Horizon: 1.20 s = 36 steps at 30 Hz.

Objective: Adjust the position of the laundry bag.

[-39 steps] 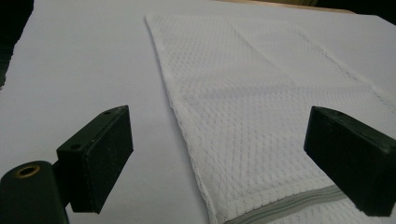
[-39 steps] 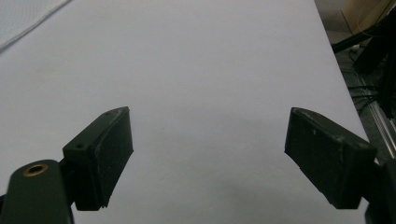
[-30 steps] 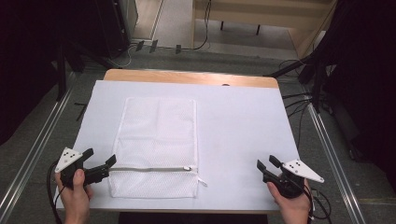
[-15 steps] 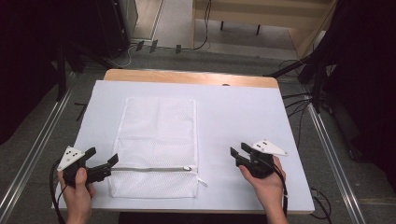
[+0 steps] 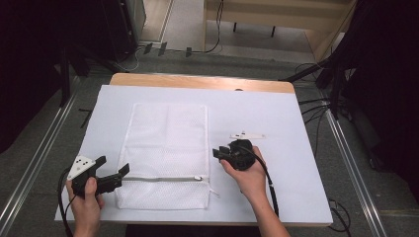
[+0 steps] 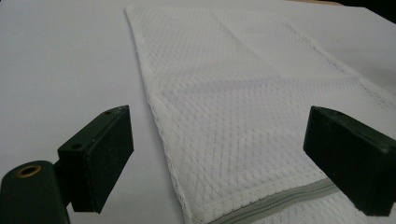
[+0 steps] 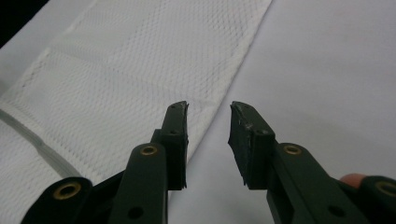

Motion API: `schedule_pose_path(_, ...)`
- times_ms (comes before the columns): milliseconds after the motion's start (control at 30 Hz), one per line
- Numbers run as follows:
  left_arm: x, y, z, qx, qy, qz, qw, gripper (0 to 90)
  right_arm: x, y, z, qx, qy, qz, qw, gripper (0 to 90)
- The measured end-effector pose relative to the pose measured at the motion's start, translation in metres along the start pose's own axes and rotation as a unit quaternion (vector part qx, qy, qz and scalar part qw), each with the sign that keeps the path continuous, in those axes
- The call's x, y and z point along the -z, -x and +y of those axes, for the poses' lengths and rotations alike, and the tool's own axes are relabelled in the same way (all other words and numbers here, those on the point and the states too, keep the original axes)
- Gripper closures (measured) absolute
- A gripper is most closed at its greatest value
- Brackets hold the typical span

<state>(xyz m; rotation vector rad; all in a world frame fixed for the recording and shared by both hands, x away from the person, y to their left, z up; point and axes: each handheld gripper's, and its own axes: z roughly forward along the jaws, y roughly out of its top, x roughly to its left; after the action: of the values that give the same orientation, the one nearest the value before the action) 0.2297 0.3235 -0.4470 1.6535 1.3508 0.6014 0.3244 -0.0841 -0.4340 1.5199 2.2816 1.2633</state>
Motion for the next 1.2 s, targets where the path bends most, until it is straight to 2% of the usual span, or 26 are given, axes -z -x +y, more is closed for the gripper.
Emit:
schedule_pose_path(100, 0.0, -0.001, 0.0, 0.004, 0.003, -0.002, 1.0, 8.4, -0.014, -0.006, 0.006, 0.005, -0.018, -0.014, 0.9997, 68.6)
schedule_pose_path(200, 0.0, -0.002, 0.0, 0.005, 0.001, -0.003, 1.0, 8.5, -0.026, -0.008, 0.01, -0.001, -0.034, -0.031, 0.9989, 68.6)
schedule_pose_path(300, 0.0, -0.001, 0.0, 0.004, -0.001, -0.004, 1.0, 8.6, -0.037, -0.007, 0.012, -0.03, -0.058, -0.03, 0.9974, 68.6)
schedule_pose_path(333, -0.001, -0.001, 0.0, 0.003, -0.001, -0.005, 1.0, 8.6, -0.037, -0.007, 0.012, -0.03, -0.058, -0.03, 0.9974, 68.6)
schedule_pose_path(400, -0.001, 0.0, 0.0, 0.003, -0.001, -0.005, 1.0, 8.6, -0.04, -0.005, 0.012, -0.052, -0.071, -0.023, 0.9958, 68.6)
schedule_pose_path(467, -0.001, 0.0, 0.0, 0.003, -0.002, -0.004, 1.0, 8.5, -0.042, -0.004, 0.013, -0.087, -0.092, -0.015, 0.9918, 68.6)
schedule_pose_path(500, -0.001, 0.0, 0.0, 0.003, -0.002, -0.004, 1.0, 8.6, -0.042, -0.001, 0.013, -0.102, -0.103, -0.004, 0.9894, 69.5)
schedule_pose_path(667, -0.002, 0.0, 0.0, 0.003, -0.003, -0.006, 1.0, 8.6, -0.042, 0.0, 0.012, -0.096, -0.119, -0.002, 0.9882, 71.1)
schedule_pose_path(867, -0.003, 0.001, 0.0, -0.001, -0.009, -0.005, 0.9999, 8.6, -0.042, -0.002, 0.013, -0.097, -0.138, 0.0, 0.9857, 70.6)
schedule_pose_path(900, -0.003, 0.001, 0.0, 0.0, -0.009, -0.005, 0.9999, 8.6, -0.043, -0.003, 0.013, -0.103, -0.143, 0.001, 0.9844, 70.3)
schedule_pose_path(967, -0.003, 0.001, 0.0, 0.001, -0.01, -0.004, 0.9999, 8.6, -0.045, -0.003, 0.012, -0.098, -0.151, 0.001, 0.9837, 70.3)
schedule_pose_path(1200, -0.003, -0.001, 0.0, 0.005, -0.009, -0.003, 0.9999, 8.6, -0.048, -0.005, 0.013, -0.102, -0.158, -0.002, 0.9821, 70.2)
